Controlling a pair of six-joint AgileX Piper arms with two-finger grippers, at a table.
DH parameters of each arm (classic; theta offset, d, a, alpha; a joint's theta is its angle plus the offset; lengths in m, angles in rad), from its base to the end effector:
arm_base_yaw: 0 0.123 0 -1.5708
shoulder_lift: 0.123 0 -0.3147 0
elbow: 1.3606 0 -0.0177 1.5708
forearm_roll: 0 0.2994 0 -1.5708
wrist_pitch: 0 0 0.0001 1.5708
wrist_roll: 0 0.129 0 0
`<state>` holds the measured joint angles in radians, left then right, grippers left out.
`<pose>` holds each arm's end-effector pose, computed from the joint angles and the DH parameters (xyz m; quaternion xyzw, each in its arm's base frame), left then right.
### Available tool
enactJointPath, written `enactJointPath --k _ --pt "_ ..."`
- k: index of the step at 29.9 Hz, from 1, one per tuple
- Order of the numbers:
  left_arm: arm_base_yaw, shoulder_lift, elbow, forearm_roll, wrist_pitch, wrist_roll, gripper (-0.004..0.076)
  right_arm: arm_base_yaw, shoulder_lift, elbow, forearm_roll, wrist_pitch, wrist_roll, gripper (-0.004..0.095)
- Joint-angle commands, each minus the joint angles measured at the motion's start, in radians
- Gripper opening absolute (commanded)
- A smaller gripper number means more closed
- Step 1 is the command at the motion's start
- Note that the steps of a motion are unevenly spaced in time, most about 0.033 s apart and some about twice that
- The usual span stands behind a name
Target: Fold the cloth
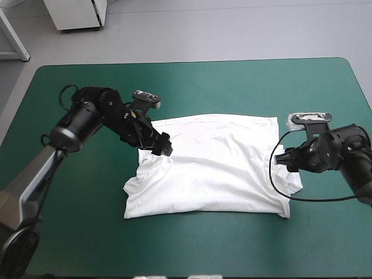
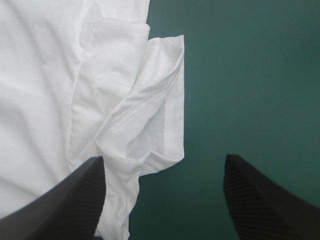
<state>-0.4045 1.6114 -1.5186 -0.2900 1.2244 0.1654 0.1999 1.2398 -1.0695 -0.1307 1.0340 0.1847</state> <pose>0.3484 -0.1869 0.3330 0.2499 0.9430 -0.1613 0.1496 0.2884 0.0437 0.3087 -0.0273 0.9721 -0.0182 0.2322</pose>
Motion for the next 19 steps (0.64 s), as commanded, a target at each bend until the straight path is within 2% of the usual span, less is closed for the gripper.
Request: enactJointPath --k 1,5,11,19 --pt "-0.004 -0.162 -0.034 -0.040 0.013 -0.008 0.0616 0.001 0.058 -0.032 -0.040 -0.052 0.027 0.0627" --pt "-0.004 -0.250 -0.034 -0.036 0.009 -0.013 0.0616 0.001 0.156 -0.032 -0.076 -0.074 0.074 0.0627" --pt "-0.002 -0.291 -0.034 -0.020 0.015 -0.020 0.0616 -0.001 0.265 -0.032 -0.094 -0.094 0.102 0.0626" --pt "-0.002 -0.291 -0.034 -0.003 0.029 -0.028 0.0616 -0.103 0.385 -0.032 0.007 -0.128 0.059 0.0624"
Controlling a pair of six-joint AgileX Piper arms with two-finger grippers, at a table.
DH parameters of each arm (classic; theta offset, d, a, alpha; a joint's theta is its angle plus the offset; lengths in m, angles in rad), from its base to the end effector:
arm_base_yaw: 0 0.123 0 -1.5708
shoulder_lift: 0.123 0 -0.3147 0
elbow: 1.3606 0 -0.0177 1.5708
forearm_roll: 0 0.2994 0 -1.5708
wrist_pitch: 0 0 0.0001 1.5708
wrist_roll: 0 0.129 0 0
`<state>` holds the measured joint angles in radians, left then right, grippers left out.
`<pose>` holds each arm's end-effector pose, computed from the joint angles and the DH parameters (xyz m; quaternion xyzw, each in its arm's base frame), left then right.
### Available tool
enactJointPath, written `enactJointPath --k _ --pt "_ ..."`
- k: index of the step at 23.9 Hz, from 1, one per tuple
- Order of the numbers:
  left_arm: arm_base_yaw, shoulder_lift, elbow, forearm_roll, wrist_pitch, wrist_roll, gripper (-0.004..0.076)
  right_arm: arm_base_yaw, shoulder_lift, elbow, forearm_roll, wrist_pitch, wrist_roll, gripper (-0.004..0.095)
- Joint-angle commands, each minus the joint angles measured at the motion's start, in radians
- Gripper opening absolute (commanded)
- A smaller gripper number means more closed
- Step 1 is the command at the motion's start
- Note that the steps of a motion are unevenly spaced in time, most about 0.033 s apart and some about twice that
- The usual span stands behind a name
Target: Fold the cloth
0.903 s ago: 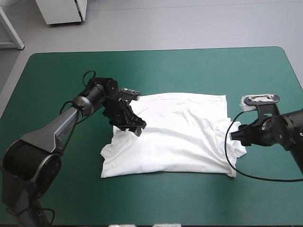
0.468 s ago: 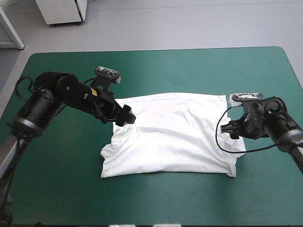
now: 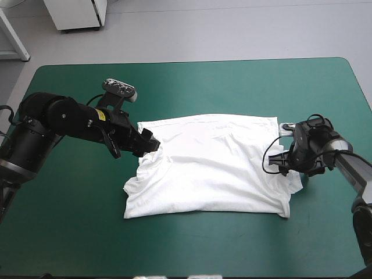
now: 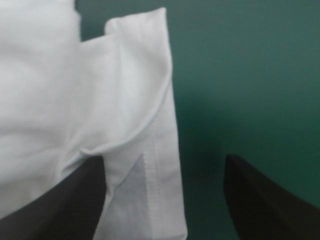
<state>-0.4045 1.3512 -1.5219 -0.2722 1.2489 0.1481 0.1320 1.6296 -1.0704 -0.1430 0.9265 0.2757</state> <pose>0.2850 -0.1578 0.4261 0.2548 0.9146 -0.1707 0.2635 0.3530 0.0320 0.1860 0.0336 0.9939 -0.0420 0.0963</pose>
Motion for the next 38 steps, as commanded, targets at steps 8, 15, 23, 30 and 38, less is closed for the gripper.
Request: enactJointPath --k 8,15,23,30,38 --pt "-0.002 -0.031 -0.031 -0.013 -0.013 -0.010 0.0615 -0.040 0.115 -0.031 0.088 -0.027 -0.121 0.0225" --pt "-0.002 -0.049 -0.031 -0.014 0.039 -0.029 0.0598 -0.040 0.137 -0.034 0.155 -0.033 -0.144 -0.0017" --pt "-0.002 -0.142 -0.031 0.000 0.039 -0.028 0.0598 -0.038 -0.076 -0.110 0.134 0.033 -0.151 -0.0017" --pt "-0.002 -0.151 -0.031 0.005 0.035 -0.032 0.0598 0.007 -0.155 -0.235 0.254 0.084 -0.250 -0.0017" --pt "-0.002 -0.151 -0.031 0.031 0.029 -0.032 0.0598 0.079 -0.053 -0.239 0.312 0.062 -0.282 -0.0017"
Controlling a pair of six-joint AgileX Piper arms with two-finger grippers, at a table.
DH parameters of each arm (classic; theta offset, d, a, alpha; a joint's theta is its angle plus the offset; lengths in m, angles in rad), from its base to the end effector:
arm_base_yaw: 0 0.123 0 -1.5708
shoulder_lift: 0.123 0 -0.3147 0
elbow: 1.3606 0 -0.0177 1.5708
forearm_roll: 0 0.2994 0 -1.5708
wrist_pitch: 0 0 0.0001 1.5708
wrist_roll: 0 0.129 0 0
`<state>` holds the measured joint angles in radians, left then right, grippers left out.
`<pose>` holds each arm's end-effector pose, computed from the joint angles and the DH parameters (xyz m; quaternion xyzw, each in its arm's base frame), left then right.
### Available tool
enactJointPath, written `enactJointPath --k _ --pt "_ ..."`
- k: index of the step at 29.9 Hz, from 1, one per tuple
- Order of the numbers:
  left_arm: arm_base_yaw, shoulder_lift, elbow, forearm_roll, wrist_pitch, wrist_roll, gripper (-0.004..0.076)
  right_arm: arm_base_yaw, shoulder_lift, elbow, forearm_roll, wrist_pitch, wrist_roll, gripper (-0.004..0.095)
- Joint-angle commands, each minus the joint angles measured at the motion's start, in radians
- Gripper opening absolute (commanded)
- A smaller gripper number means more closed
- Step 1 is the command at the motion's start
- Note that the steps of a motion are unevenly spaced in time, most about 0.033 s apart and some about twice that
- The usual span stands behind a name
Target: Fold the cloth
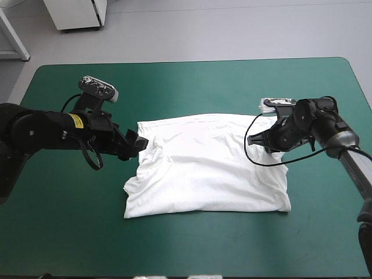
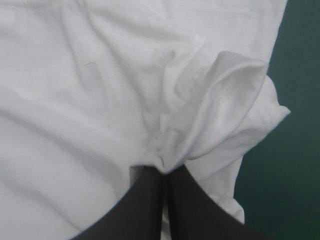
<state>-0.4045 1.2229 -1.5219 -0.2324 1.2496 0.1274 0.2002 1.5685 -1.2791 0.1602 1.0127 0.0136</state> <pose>0.2491 -0.1373 0.4639 0.2485 0.8980 -0.1623 0.3247 0.3688 0.0927 0.2730 -0.0618 0.9796 0.0927 0.1675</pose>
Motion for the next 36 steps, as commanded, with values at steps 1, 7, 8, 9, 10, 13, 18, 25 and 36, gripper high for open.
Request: enactJointPath --k 1,7,8,9,10,13,18,25,36 --pt "-0.002 -0.023 -0.031 -0.008 0.028 -0.011 0.0598 0.012 0.029 -0.030 0.009 -0.025 -0.022 -0.0017" --pt "-0.002 -0.023 -0.031 -0.006 0.038 -0.011 0.0598 0.022 0.141 -0.030 0.020 -0.021 -0.079 -0.0017" --pt "-0.002 -0.023 -0.031 -0.003 0.038 -0.011 0.0598 0.023 0.155 -0.030 0.028 -0.021 -0.087 -0.0017" --pt "-0.002 -0.023 -0.031 -0.003 0.038 -0.011 0.0598 0.027 0.162 -0.030 0.034 -0.021 -0.103 -0.0017" --pt "-0.002 -0.023 -0.031 -0.003 0.038 -0.009 0.0598 0.034 0.168 -0.033 0.034 -0.021 -0.118 -0.0016" --pt "-0.002 -0.025 -0.031 0.014 0.038 -0.009 0.0598 0.041 0.166 -0.044 0.036 0.002 -0.172 0.0018" --pt "-0.002 -0.056 -0.031 0.042 0.038 -0.013 0.0598 0.041 0.145 -0.108 0.040 0.097 -0.178 0.0203" --pt "-0.002 -0.125 -0.031 0.052 0.040 -0.048 0.0598 0.041 0.048 -0.145 -0.008 0.133 -0.147 0.0444" --pt "-0.002 -0.247 0.215 0.119 0.040 -0.137 0.0599 0.041 -0.329 -0.064 -0.196 0.212 -0.030 0.0459"
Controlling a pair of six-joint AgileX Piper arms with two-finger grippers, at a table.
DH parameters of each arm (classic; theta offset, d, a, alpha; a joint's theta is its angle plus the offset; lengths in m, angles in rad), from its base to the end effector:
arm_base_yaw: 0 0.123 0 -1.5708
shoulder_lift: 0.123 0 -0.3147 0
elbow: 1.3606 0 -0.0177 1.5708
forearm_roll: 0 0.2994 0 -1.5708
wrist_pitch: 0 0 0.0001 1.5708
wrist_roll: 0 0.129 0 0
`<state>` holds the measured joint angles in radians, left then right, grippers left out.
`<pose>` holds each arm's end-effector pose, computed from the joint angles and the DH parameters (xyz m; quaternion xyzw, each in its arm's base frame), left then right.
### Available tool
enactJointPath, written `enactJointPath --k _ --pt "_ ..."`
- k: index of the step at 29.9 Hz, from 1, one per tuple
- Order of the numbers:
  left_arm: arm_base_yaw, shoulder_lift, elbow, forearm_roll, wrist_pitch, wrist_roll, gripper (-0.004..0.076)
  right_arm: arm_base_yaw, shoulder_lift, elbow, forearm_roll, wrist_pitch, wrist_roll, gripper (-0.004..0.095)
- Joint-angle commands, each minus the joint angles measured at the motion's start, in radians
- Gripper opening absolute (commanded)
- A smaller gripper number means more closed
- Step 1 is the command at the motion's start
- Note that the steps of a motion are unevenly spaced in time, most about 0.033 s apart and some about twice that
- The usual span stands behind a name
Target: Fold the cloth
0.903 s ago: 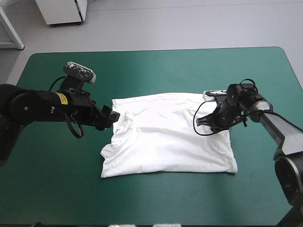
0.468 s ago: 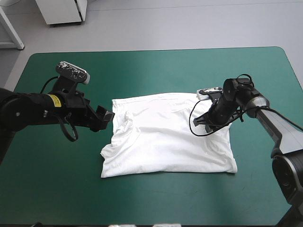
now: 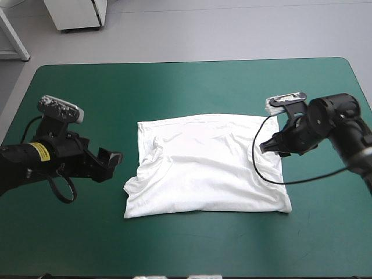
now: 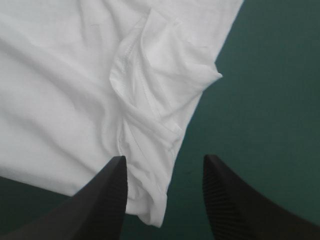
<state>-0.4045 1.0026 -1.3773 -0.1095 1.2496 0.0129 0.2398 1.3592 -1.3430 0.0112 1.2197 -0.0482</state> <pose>0.1926 -0.0970 0.4655 0.1950 0.9021 -0.1277 0.3631 0.3128 0.0779 0.3576 -0.1395 0.9678 0.0256 0.2080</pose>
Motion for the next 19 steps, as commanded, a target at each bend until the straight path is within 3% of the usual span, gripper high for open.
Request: enactJointPath --k 1,8,19 --pt "-0.002 -0.033 0.119 -0.004 0.040 -0.024 0.0599 0.001 -0.157 0.012 -0.056 0.010 0.048 0.0459" --pt "-0.002 -0.016 0.433 -0.002 0.011 -0.028 0.0603 0.001 -0.329 0.104 -0.054 0.026 0.081 0.0459" --pt "-0.002 0.139 0.535 -0.007 -0.211 -0.070 0.0603 0.001 -0.374 0.225 -0.054 0.020 0.098 0.0459"
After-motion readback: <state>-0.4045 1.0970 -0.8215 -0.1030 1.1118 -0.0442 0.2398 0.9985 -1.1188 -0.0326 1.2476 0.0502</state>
